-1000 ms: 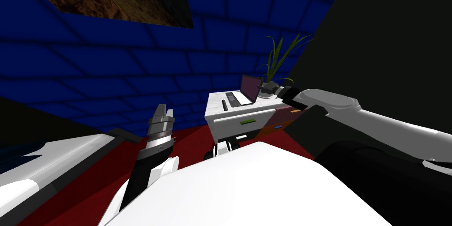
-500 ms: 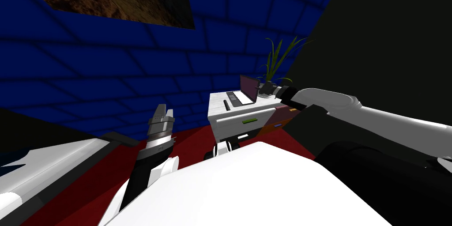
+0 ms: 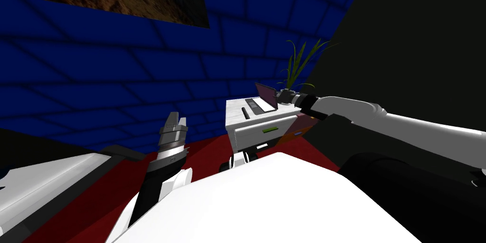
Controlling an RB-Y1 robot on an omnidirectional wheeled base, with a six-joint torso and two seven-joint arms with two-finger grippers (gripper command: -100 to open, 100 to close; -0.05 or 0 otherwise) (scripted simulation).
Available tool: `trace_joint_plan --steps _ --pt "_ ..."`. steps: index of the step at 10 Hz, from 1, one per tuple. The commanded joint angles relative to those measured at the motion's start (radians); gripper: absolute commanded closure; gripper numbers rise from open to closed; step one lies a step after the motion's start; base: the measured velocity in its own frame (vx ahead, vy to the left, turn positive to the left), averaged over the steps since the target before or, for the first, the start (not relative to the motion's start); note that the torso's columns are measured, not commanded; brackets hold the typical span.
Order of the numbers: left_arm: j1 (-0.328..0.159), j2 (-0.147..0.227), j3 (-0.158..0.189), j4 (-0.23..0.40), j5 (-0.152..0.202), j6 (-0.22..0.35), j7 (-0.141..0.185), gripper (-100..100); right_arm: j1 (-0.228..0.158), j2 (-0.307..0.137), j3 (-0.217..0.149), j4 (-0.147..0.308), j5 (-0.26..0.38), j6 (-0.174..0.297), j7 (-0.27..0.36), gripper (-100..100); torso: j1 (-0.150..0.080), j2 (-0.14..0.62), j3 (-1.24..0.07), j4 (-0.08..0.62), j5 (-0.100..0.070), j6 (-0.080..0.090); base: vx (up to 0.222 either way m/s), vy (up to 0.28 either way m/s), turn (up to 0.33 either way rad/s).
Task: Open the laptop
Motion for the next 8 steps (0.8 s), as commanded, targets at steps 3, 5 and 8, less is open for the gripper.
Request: trace_joint_plan --steps 3,5,8 --pt "0.0 0.0 0.0 0.0 0.0 0.0 0.0 0 0.078 -0.04 -0.001 -0.038 0.108 0.049 0.08 100 0.002 -0.001 -0.001 0.0 0.002 -0.001 0.001 0.068 -0.07" --pt "0.0 0.0 0.0 0.0 0.0 0.0 0.0 0 0.107 -0.057 0.003 -0.053 0.153 0.068 0.113 100 0.0 -0.002 -0.001 0.0 0.001 -0.001 0.001 0.025 -0.055" --pt "0.0 0.0 0.0 0.0 0.0 0.0 0.0 0 0.14 -0.062 0.029 -0.06 0.215 0.1 0.167 100 0.001 -0.001 -0.001 0.0 0.001 -0.002 -0.001 0.038 -0.031"
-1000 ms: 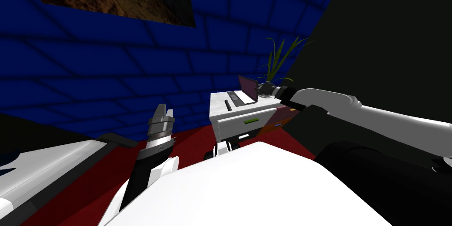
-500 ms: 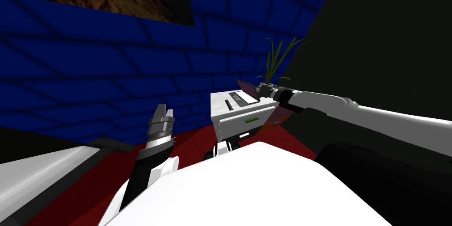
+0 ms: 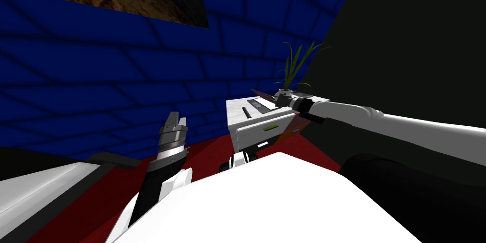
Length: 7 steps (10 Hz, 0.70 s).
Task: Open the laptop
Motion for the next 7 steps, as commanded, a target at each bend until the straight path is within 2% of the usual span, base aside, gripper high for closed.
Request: trace_joint_plan --steps 1,2,3,7 --pt "0.0 0.0 0.0 0.0 0.0 0.0 0.0 0 0.029 -0.004 0.023 -0.005 0.054 0.031 0.046 100 0.001 -0.001 0.0 -0.001 -0.001 0.001 0.002 0.045 -0.045" --pt "0.0 0.0 0.0 0.0 0.0 0.0 0.0 0 0.044 -0.006 0.034 -0.007 0.082 0.047 0.069 100 0.0 0.0 0.0 -0.001 -0.001 0.001 0.001 0.041 -0.019" --pt "0.0 0.0 0.0 0.0 0.0 0.0 0.0 0 0.03 -0.04 -0.016 0.012 0.039 0.007 0.035 -100 0.0 0.0 0.0 0.0 0.0 0.0 -0.003 0.033 -0.13" --pt "0.0 0.0 0.0 0.0 0.0 0.0 0.0 0 0.003 -0.093 -0.081 0.048 -0.003 -0.054 0.002 -100 0.001 -0.001 0.0 0.0 0.0 -0.001 -0.001 0.015 -0.089"
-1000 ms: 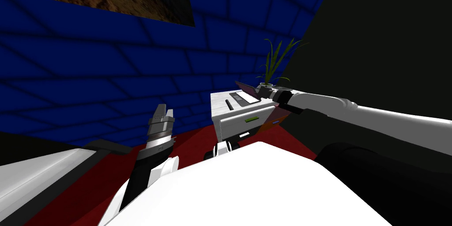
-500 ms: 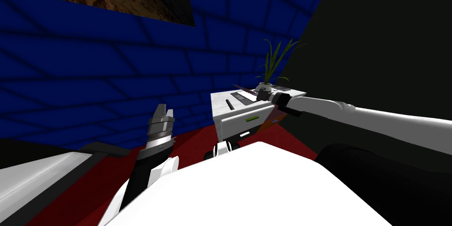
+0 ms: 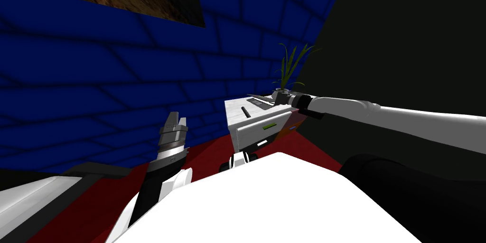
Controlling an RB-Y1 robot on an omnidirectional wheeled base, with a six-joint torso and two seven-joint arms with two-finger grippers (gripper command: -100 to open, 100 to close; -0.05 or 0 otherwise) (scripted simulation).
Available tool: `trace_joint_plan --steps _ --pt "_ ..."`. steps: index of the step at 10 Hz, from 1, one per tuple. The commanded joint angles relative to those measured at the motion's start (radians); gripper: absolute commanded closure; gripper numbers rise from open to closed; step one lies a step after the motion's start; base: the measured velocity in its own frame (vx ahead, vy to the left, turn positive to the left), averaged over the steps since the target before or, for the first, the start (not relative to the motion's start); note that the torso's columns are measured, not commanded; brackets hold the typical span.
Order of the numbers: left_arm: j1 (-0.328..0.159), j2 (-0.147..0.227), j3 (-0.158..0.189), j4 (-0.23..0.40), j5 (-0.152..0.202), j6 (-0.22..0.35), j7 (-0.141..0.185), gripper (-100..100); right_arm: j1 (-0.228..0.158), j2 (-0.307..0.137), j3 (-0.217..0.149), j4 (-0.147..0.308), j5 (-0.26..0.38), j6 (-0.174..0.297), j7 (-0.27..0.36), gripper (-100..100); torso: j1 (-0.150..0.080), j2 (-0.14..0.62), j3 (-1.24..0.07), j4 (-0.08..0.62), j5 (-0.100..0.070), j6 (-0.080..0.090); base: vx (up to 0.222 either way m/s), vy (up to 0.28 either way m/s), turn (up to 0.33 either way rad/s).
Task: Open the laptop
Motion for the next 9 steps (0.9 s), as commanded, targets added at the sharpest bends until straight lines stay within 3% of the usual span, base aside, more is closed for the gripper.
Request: trace_joint_plan --steps 1,2,3,4,9 --pt "0.0 0.0 0.0 0.0 0.0 0.0 0.0 0 -0.017 -0.02 -0.045 0.02 -0.023 -0.044 -0.018 -100 0.0 0.0 0.0 0.0 0.0 0.001 0.0 0.011 -0.066" --pt "0.0 0.0 0.0 0.0 0.0 0.0 0.0 0 -0.022 -0.03 -0.058 0.027 -0.031 -0.057 -0.025 -100 0.0 0.001 0.001 0.0 0.0 0.001 0.001 0.01 -0.055" --pt "0.0 0.0 0.0 0.0 0.0 0.0 0.0 0 -0.037 -0.02 -0.035 0.029 -0.026 -0.056 -0.017 -100 0.0 0.001 0.001 0.0 0.0 0.0 0.0 0.0 0.0" --pt "0.0 0.0 0.0 0.0 0.0 0.0 0.0 0 -0.037 -0.021 -0.036 0.03 -0.027 -0.059 -0.018 0 -0.001 0.0 0.0 0.0 -0.001 0.0 0.0 0.0 0.0" --pt "0.0 0.0 0.0 0.0 0.0 0.0 0.0 0 -0.035 -0.021 -0.033 0.03 -0.026 -0.062 -0.017 0 0.0 0.0 0.0 0.0 0.0 0.001 0.0 0.0 0.0"
